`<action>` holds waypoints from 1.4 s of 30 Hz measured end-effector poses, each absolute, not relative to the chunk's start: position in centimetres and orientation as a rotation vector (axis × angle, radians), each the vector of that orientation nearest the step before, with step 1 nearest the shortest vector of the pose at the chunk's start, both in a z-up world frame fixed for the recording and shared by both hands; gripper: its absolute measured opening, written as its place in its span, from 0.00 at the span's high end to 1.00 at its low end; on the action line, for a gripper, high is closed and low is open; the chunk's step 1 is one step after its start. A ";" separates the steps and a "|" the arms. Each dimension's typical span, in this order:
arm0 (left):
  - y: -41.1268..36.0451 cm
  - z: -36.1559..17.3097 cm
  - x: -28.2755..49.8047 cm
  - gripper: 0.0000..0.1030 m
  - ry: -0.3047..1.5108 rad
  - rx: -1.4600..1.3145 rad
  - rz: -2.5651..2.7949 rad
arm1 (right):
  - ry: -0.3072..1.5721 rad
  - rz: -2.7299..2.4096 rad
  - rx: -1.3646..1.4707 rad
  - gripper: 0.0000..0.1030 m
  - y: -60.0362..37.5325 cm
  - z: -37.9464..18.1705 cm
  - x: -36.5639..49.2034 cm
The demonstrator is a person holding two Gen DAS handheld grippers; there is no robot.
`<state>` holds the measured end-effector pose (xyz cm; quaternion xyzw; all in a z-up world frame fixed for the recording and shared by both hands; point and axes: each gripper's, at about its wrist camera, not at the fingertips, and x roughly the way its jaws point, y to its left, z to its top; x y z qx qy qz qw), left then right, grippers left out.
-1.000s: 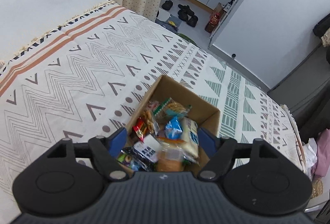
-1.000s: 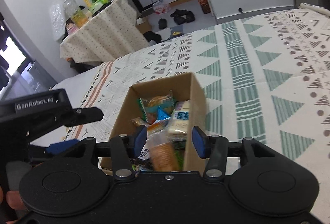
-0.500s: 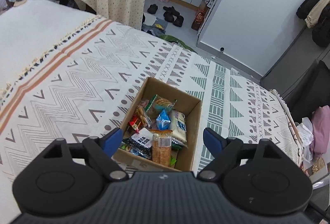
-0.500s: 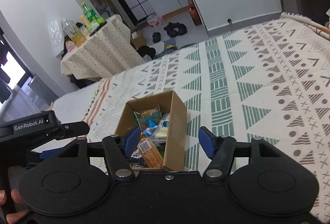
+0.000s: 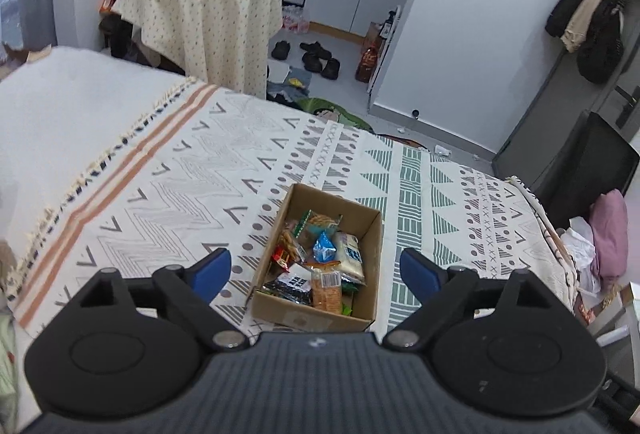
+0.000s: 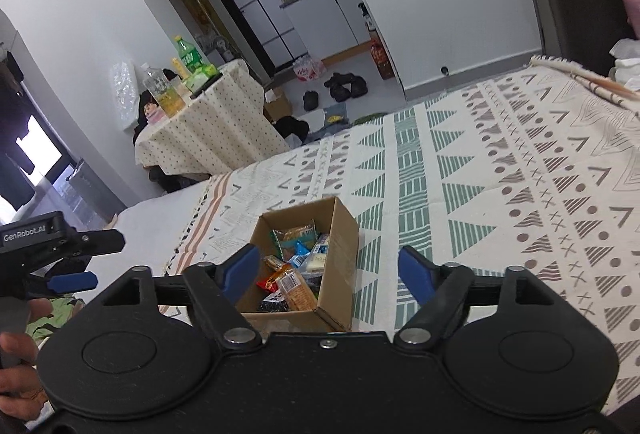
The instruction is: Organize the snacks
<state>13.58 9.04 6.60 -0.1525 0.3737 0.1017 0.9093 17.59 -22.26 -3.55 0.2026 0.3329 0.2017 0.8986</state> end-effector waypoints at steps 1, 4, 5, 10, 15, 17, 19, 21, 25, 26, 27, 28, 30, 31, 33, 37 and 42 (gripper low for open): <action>9.1 6.9 13.2 0.11 0.770 -0.311 0.205 | 0.681 0.418 0.421 0.23 -22.5 -3.3 17.3; 9.4 7.5 12.1 0.09 0.763 -0.302 0.197 | 0.658 0.411 0.420 0.19 -23.3 -2.6 16.3; 9.5 7.7 11.7 0.09 0.761 -0.300 0.197 | 0.650 0.409 0.419 0.17 -23.5 -2.4 16.0; 10.0 8.3 9.7 0.06 0.741 -0.292 0.188 | 0.621 0.402 0.417 0.09 -24.2 -1.5 14.5; 10.3 8.6 7.7 0.00 0.721 -0.290 0.155 | 0.603 0.408 0.405 0.03 -24.6 -0.8 12.9; 10.3 8.6 7.0 0.00 0.719 -0.286 0.146 | 0.597 0.410 0.397 0.01 -24.7 -0.6 12.3; 10.3 8.6 6.3 0.00 0.717 -0.284 0.141 | 0.595 0.410 0.391 0.00 -24.7 -0.4 11.7; 10.2 8.5 5.6 0.00 0.716 -0.278 0.139 | 0.597 0.412 0.390 0.00 -24.8 -0.3 11.1; 9.9 8.5 4.2 0.00 0.707 -0.259 0.117 | 0.600 0.407 0.381 0.00 -25.0 -0.1 9.9; 9.8 8.5 3.9 0.00 0.704 -0.258 0.112 | 0.598 0.406 0.379 0.00 -25.1 -0.1 9.6; 9.7 8.5 3.6 0.00 0.700 -0.257 0.109 | 0.597 0.406 0.377 0.00 -25.2 -0.1 9.3; 9.6 8.5 3.3 0.00 0.696 -0.254 0.107 | 0.595 0.405 0.376 0.00 -25.3 0.0 9.0; 9.4 8.5 2.7 0.00 0.691 -0.252 0.103 | 0.595 0.403 0.373 0.00 -25.4 0.0 8.5; 9.3 8.5 2.3 0.00 0.688 -0.251 0.099 | 0.595 0.403 0.373 0.00 -25.4 0.1 8.3; 9.0 8.5 1.7 0.00 0.683 -0.244 0.094 | 0.593 0.402 0.370 0.00 -25.6 0.3 7.7; 8.0 8.7 0.6 0.00 0.674 -0.222 0.072 | 0.589 0.402 0.349 0.00 -25.7 0.8 6.5; 6.4 8.6 -0.3 0.00 0.662 -0.193 0.035 | 0.590 0.403 0.317 0.00 -25.6 1.1 4.9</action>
